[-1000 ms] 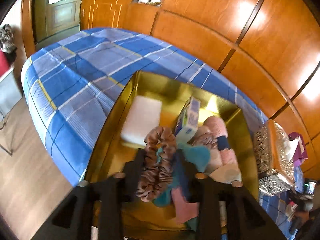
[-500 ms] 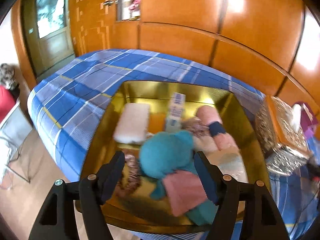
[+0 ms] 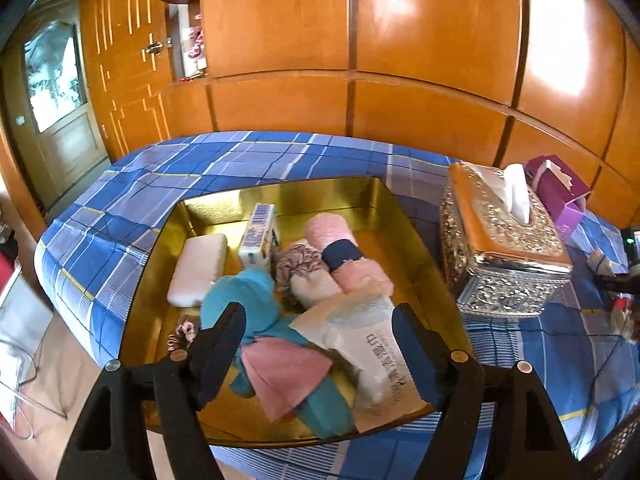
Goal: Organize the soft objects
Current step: 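Carry the white knit glove to the gold tray and lower it with the right gripper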
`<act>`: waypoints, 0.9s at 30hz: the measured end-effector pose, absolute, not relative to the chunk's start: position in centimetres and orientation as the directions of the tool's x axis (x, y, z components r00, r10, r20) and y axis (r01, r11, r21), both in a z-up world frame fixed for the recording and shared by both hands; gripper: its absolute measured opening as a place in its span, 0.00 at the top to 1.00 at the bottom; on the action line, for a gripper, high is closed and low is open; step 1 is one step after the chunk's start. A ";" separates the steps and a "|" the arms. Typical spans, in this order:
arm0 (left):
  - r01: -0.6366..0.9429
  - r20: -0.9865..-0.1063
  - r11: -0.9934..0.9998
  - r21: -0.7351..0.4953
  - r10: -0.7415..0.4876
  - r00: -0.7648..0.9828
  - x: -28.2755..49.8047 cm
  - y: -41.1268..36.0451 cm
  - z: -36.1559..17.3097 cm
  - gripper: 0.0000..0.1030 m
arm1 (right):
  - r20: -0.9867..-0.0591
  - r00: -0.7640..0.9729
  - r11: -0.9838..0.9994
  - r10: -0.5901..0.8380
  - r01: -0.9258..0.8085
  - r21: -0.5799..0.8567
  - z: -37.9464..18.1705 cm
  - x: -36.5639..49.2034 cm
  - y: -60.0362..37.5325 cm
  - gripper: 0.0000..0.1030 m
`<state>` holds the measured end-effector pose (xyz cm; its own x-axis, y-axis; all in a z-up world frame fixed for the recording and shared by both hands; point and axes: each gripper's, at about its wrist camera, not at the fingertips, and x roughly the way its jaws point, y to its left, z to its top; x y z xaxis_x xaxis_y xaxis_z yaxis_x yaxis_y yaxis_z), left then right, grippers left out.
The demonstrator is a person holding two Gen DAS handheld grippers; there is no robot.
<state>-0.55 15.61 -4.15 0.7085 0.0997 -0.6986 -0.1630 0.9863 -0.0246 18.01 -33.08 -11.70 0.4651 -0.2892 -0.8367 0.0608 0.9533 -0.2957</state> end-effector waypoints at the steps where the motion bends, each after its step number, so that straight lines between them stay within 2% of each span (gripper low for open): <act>1: -0.159 -0.699 0.987 -0.025 0.097 0.709 -0.6 15.5 -4.1 0.26 | -0.841 0.461 0.956 -0.284 0.066 -0.286 -11.7 18.0 -33.2 0.72; 8: -0.128 -0.695 0.992 -0.020 0.079 0.715 -1.0 14.8 -3.9 0.26 | -0.889 0.400 0.974 -0.221 0.142 -0.178 -10.1 19.7 -34.1 0.76; 14: -0.119 -0.700 0.993 -0.029 0.064 0.712 -1.2 14.9 -4.1 0.26 | -0.852 0.489 0.981 -0.185 0.138 -0.134 -4.9 20.6 -31.9 0.76; 17: -0.123 -0.700 0.992 -0.037 0.062 0.712 -1.3 15.2 -4.3 0.26 | -0.809 0.566 0.986 -0.163 0.110 -0.122 -0.6 20.9 -29.7 0.76; 22: -0.156 -0.699 0.986 -0.054 0.074 0.712 -1.4 16.5 -4.4 0.26 | -0.711 0.701 0.995 -0.053 -0.020 -0.094 6.9 19.7 -24.2 0.76; 27: -0.222 -0.695 0.972 -0.074 0.109 0.710 -1.5 18.8 -4.4 0.26 | -0.662 0.728 0.963 0.177 -0.266 -0.034 11.8 17.0 -15.1 0.76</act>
